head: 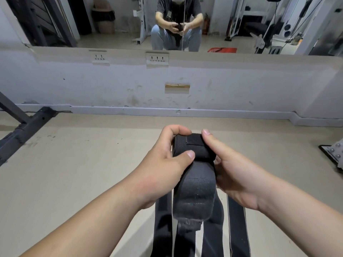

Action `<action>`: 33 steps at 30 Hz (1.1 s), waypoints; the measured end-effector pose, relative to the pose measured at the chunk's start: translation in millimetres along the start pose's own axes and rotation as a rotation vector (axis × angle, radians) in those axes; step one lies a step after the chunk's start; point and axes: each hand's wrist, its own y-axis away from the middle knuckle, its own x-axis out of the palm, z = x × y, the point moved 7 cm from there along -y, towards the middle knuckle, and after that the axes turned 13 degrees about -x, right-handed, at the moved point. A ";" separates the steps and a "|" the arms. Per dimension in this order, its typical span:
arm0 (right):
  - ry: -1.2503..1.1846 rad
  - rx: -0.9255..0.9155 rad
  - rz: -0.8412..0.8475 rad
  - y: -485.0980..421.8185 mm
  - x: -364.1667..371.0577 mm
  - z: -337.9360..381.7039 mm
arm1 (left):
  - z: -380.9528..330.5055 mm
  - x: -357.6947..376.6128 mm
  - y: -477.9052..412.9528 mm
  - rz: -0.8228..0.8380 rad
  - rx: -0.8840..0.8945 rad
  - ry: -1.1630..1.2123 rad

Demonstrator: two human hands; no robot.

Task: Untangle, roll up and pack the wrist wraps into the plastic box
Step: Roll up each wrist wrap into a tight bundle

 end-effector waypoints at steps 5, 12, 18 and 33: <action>0.047 -0.114 -0.018 -2.1 -3.0 -3.0 | 3.1 1.0 -0.9 0.002 -0.059 0.125; -0.052 -0.221 0.013 -1.1 1.7 1.2 | 10.2 -1.3 -7.2 -0.044 -0.210 0.172; -0.053 -0.178 -0.077 -2.0 -8.3 1.4 | 8.4 -6.7 -8.6 -0.058 -0.205 0.052; -0.259 0.091 -0.014 5.0 2.2 -8.9 | -7.3 1.9 2.4 -0.280 0.305 -0.424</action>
